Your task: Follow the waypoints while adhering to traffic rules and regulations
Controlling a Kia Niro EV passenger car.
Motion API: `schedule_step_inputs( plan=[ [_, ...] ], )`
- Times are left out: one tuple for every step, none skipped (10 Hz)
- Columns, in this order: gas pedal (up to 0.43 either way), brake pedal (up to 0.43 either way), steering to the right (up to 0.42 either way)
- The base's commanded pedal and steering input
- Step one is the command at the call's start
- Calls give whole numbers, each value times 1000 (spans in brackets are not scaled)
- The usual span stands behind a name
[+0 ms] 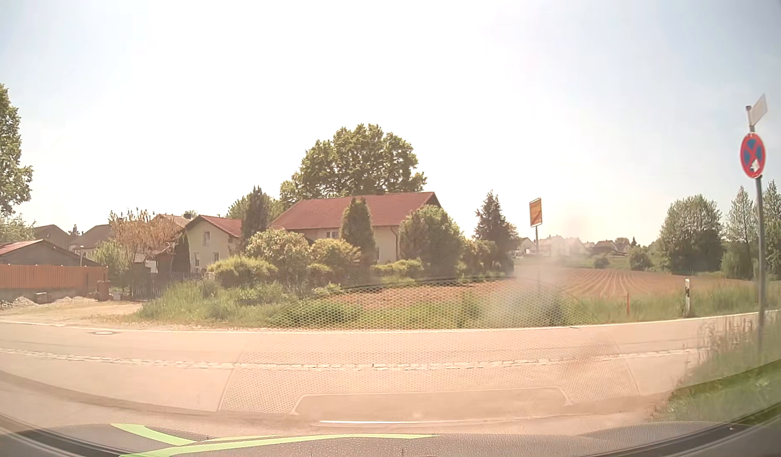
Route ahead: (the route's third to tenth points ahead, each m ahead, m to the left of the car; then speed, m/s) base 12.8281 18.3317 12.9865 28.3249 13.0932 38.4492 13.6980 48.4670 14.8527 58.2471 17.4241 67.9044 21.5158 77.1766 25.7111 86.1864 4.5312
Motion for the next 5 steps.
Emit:
schedule_step_inputs(
  plan=[
    [0,250,13],
    [0,262,13],
    [0,268,12],
    [0,268,12],
    [0,268,11]
  ],
)
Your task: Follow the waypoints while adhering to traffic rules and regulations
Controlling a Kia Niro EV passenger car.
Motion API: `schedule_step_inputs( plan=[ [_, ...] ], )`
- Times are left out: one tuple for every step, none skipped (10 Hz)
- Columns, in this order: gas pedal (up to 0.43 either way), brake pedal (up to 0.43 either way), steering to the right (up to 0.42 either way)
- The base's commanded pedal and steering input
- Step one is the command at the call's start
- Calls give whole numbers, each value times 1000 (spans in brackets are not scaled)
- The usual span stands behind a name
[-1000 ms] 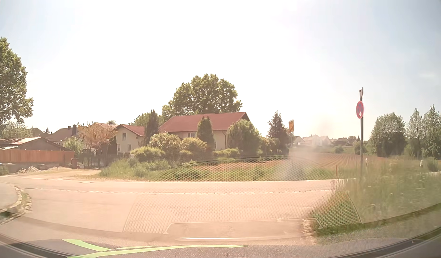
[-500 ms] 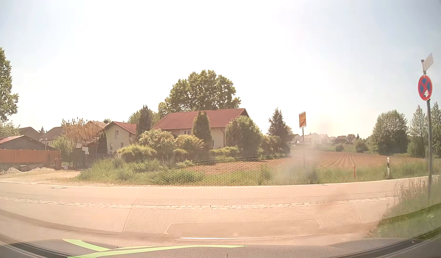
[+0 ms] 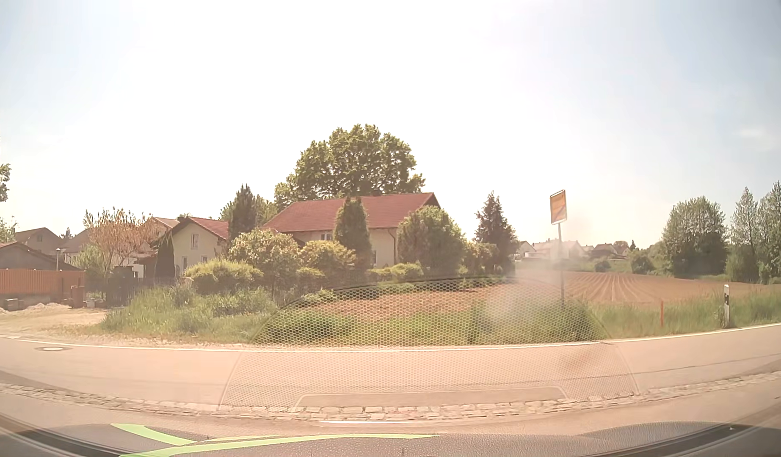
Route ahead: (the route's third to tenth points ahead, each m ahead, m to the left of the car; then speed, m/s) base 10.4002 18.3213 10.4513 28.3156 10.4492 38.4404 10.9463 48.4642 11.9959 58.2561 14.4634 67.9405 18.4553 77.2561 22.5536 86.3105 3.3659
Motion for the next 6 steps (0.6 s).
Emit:
schedule_step_inputs(
  plan=[
    [0,274,9],
    [0,274,5],
    [0,280,0],
    [0,274,-5],
    [0,274,-9],
    [0,274,-13]
  ],
)
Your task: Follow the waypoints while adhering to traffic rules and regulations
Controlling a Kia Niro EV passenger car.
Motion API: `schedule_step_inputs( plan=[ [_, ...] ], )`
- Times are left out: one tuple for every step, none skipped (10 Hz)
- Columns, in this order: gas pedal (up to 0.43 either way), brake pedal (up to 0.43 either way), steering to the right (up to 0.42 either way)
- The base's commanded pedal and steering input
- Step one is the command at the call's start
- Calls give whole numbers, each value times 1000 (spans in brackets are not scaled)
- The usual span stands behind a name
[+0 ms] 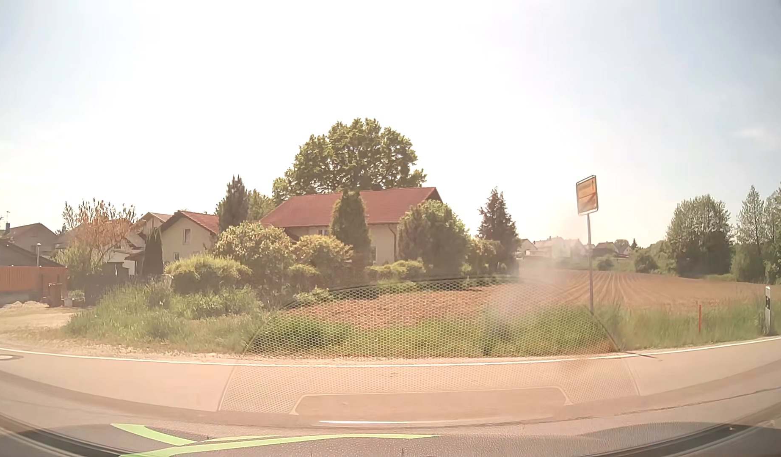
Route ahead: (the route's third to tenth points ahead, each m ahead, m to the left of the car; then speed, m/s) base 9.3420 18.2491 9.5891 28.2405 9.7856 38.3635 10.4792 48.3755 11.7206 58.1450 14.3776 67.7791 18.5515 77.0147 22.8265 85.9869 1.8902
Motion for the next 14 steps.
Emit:
schedule_step_inputs(
  plan=[
    [0,262,-24],
    [0,226,-47],
    [0,116,-71],
    [0,6,-113],
    [0,0,-162],
    [0,0,-211],
    [59,0,-275],
    [138,0,-336],
    [169,0,-402],
    [197,0,-449],
    [228,0,-484],
    [228,0,-505],
    [240,0,-527],
    [240,0,-559]
  ],
)
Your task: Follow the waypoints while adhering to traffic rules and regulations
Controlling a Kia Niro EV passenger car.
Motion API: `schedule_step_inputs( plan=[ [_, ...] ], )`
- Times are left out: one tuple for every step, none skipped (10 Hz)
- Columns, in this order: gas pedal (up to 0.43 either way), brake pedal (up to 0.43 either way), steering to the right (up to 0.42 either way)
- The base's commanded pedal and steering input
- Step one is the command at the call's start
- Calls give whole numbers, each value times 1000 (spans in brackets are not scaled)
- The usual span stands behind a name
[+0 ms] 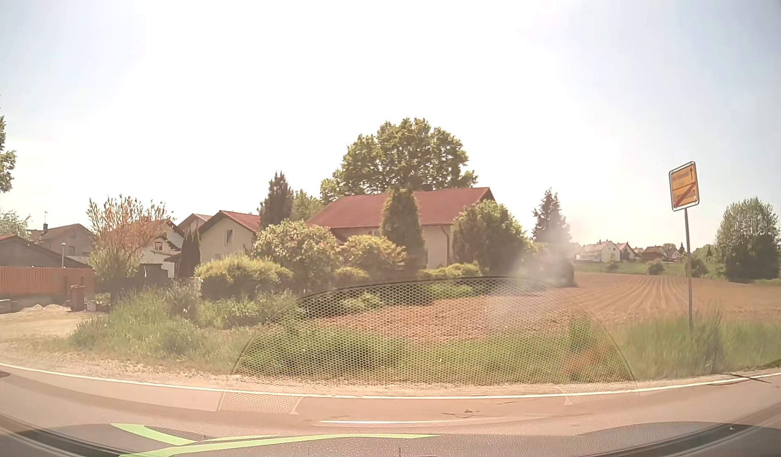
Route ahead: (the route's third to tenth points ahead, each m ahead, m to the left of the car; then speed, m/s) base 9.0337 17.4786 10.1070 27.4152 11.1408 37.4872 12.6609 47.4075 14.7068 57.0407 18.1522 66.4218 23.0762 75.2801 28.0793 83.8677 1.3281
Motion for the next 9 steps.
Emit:
schedule_step_inputs(
  plan=[
    [240,0,-598],
    [240,0,-627],
    [240,0,-654],
    [240,0,-679],
    [240,0,-699],
    [240,0,-721],
    [240,0,-733],
    [240,0,-741],
    [228,0,-755]
  ],
)
